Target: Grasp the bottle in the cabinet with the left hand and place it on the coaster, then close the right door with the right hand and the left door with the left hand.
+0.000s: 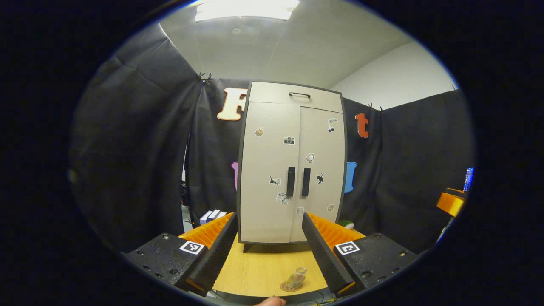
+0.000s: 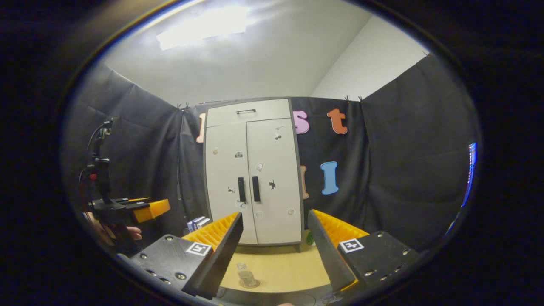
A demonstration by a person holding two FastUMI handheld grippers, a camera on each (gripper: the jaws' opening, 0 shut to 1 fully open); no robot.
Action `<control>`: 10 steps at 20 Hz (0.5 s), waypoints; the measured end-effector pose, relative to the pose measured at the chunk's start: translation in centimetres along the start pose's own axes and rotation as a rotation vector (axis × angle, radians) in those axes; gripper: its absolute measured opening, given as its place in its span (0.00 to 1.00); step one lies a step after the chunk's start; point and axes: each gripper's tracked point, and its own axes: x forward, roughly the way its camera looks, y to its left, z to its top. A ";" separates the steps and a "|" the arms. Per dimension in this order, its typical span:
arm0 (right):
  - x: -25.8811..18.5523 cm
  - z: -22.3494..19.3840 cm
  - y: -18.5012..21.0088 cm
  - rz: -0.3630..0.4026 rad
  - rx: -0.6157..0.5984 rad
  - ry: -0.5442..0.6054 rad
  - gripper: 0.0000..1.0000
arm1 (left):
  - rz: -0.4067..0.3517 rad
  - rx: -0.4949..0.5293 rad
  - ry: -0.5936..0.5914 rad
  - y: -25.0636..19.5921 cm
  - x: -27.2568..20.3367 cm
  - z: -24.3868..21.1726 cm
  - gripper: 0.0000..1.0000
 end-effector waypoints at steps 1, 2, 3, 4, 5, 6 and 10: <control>-0.2 0.0 0.1 0.001 -0.001 0.000 0.89 | -0.005 -0.001 0.005 -0.3 0.0 0.0 0.96; -0.3 0.1 0.1 0.002 0.002 -0.001 0.89 | -0.011 -0.001 0.004 -0.7 0.0 0.2 0.96; -0.5 0.2 0.2 0.006 0.007 -0.004 0.94 | -0.014 0.002 -0.003 -1.0 0.1 0.5 0.92; -0.5 0.4 0.3 0.009 0.009 -0.009 0.94 | -0.016 0.006 -0.005 -1.1 0.1 0.8 0.96; -0.6 0.5 0.3 0.007 0.011 -0.012 0.94 | -0.022 0.003 -0.006 -1.4 0.1 0.9 0.96; -0.7 0.7 0.1 0.002 0.013 -0.017 0.93 | -0.036 -0.004 -0.009 -1.9 0.1 1.1 0.96; -0.4 1.4 -0.1 -0.011 0.029 -0.017 0.94 | -0.055 0.001 -0.021 -2.9 0.5 2.2 0.96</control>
